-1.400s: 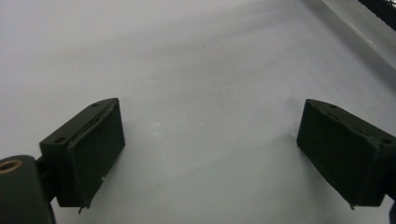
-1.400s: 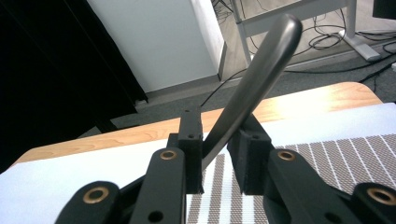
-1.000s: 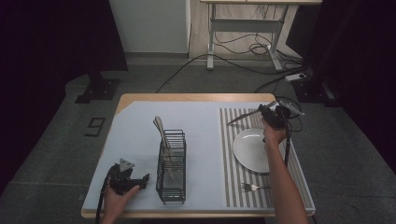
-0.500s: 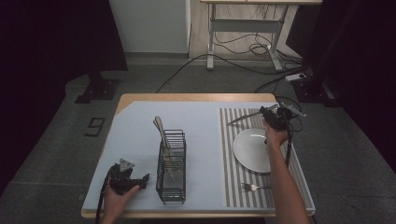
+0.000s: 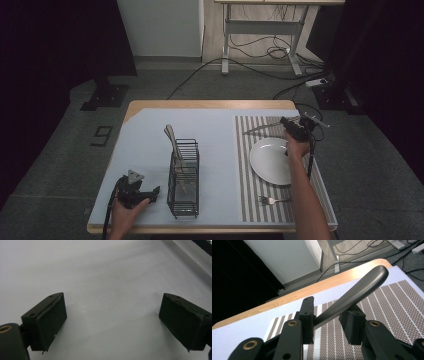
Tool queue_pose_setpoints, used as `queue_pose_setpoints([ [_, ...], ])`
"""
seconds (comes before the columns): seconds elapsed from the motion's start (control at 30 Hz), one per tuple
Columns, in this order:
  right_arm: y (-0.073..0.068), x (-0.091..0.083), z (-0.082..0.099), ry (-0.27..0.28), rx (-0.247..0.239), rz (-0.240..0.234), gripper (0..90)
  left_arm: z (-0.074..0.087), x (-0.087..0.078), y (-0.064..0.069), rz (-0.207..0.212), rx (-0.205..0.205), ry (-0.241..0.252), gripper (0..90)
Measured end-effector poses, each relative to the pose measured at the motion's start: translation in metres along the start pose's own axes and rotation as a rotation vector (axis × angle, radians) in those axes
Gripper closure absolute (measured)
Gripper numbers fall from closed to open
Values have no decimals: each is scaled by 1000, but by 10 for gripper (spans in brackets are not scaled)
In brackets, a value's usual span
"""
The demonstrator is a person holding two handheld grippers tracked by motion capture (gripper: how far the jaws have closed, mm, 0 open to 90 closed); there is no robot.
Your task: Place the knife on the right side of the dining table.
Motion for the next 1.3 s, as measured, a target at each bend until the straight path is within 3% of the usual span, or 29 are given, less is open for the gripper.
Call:
queue_pose_setpoints([
  [0.67,19,10,3,-56,48,31,576,0,0,0,1,-1,0,71],
  [1.3,26,14,3,-96,82,51,551,0,0,0,1,-1,0,71],
])
Point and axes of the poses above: each handheld gripper's, and its own axes: x roughly forward along the jaws, z roughly out of its underside, y roughly to its right, the point moved 1 cm from there along x, roughly forward along the jaws, and after that the axes turned 13 degrees about -y, right-handed, at the moved point
